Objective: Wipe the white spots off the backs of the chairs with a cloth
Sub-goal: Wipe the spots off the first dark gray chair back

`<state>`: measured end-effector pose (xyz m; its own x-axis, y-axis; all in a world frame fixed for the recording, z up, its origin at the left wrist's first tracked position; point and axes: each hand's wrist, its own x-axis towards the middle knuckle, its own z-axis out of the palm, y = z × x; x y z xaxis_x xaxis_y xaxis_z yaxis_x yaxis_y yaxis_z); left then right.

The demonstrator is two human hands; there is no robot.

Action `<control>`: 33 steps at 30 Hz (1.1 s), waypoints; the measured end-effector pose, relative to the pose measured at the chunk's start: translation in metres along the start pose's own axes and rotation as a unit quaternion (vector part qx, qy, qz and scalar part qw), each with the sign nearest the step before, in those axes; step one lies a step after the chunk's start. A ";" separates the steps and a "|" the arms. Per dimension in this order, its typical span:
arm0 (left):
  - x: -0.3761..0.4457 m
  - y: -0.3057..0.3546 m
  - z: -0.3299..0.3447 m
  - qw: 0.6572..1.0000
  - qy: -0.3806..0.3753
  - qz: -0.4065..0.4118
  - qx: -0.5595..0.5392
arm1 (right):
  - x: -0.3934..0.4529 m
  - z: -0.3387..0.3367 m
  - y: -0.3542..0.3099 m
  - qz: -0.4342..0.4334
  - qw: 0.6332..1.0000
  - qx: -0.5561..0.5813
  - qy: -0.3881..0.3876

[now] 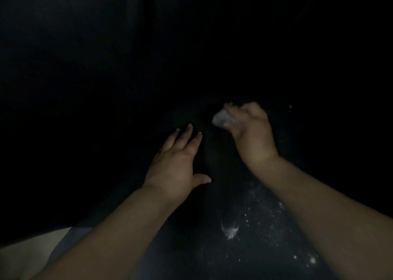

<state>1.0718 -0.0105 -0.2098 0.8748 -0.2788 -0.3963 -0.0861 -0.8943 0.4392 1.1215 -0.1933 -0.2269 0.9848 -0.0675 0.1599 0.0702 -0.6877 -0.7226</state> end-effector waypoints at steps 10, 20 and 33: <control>0.008 0.007 0.000 1.000 -0.004 -0.001 0.017 | -0.028 -0.012 0.016 0.054 0.993 -0.108 -0.015; 0.009 0.009 -0.002 1.000 -0.009 -0.010 0.019 | 0.027 -0.008 0.036 0.132 0.985 -0.089 0.070; 0.028 0.018 -0.003 0.999 -0.007 0.038 0.029 | 0.008 -0.039 0.041 0.251 0.956 0.077 0.127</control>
<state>1.0959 -0.0332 -0.2104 0.8583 -0.3508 -0.3746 -0.1797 -0.8891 0.4209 1.1262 -0.2497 -0.2290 0.8309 -0.5492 -0.0892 -0.3605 -0.4093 -0.8382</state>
